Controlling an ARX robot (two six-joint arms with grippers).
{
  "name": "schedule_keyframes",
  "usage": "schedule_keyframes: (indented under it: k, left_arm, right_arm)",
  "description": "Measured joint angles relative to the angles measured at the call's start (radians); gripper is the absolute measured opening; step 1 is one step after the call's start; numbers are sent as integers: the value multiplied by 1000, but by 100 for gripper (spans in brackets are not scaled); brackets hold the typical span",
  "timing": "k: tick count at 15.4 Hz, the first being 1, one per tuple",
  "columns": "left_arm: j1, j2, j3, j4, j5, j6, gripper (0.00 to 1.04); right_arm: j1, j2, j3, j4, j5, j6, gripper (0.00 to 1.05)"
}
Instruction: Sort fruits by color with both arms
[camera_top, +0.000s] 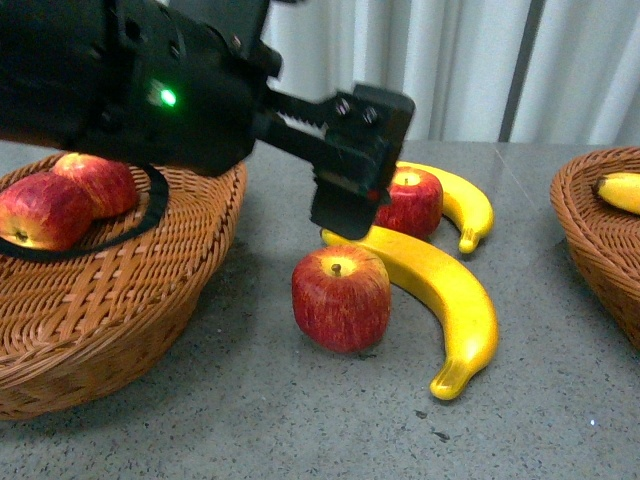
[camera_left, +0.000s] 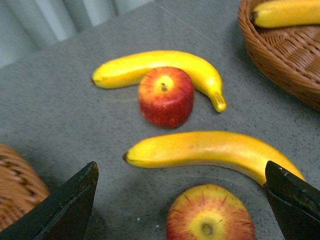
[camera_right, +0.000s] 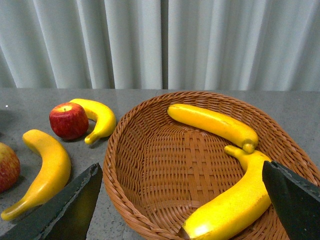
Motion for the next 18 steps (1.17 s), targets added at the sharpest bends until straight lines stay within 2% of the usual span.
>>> schedule_keyframes:
  k: [3,9,10,11,13,14,18]
  left_arm:
    - [-51,111,4,41,3,-5,98]
    - [-60,177,4,62,23,-56,98]
    - [-59,195,4,47,41,-56,95]
    - [-58,196,4,34,52,-56,80]
    - [-55,196,4,25,56,-56,66]
    - [-55,193,4,17,56,-52,62]
    - [-38,147,5,-23,32,-50,61]
  right_arm:
    - [0,0,0,0,0,0,98]
    - [0,0,0,0,0,0,98]
    - [0,0,0,0,0,0,98]
    - [0,0,0,0,0,0,98]
    - [0,0,0,0,0,0,98]
    - [0,0,0,0,0,0,98]
    - [0,0,0,0,0,0,98]
